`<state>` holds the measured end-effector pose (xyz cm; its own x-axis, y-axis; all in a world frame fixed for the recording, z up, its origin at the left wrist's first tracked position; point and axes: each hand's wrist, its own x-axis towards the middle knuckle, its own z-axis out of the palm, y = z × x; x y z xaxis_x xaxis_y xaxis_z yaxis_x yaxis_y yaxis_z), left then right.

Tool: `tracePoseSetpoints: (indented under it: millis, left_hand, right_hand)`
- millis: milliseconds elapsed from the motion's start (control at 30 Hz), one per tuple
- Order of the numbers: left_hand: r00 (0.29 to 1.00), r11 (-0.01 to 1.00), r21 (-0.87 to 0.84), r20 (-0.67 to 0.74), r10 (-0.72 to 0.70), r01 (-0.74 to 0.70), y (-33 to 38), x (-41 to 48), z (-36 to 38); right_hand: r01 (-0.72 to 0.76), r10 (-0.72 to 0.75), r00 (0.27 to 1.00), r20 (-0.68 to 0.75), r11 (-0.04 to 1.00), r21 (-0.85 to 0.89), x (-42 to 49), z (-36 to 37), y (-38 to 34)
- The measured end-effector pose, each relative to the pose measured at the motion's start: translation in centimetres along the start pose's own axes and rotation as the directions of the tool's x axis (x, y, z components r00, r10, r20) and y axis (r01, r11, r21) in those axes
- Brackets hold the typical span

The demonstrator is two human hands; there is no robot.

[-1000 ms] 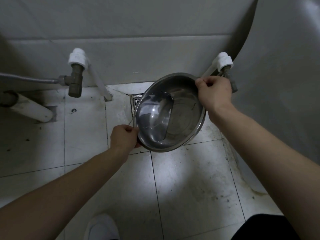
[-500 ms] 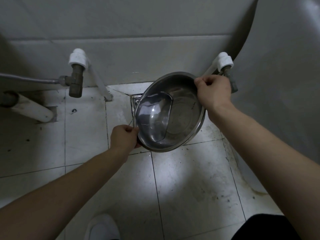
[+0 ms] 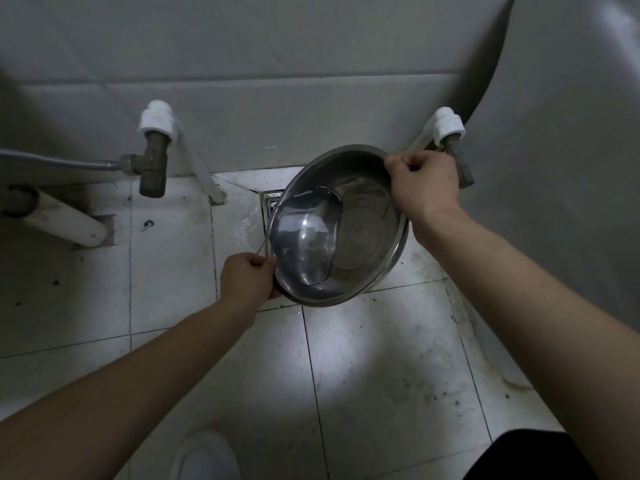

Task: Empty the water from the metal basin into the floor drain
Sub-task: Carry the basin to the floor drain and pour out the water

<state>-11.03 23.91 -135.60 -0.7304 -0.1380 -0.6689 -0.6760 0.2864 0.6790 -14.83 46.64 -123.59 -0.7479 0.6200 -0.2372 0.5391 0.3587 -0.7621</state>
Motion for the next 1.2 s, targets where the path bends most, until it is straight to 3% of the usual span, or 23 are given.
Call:
tracePoseSetpoints:
  millis: [1200]
  left_hand:
    - [1.000, 1.000, -0.001, -0.008, 0.015, -0.015, -0.39, -0.24, -0.21]
  right_hand:
    - [0.035, -0.035, 0.999, 0.000, 0.999, -0.003, -0.48, 0.15, -0.80]
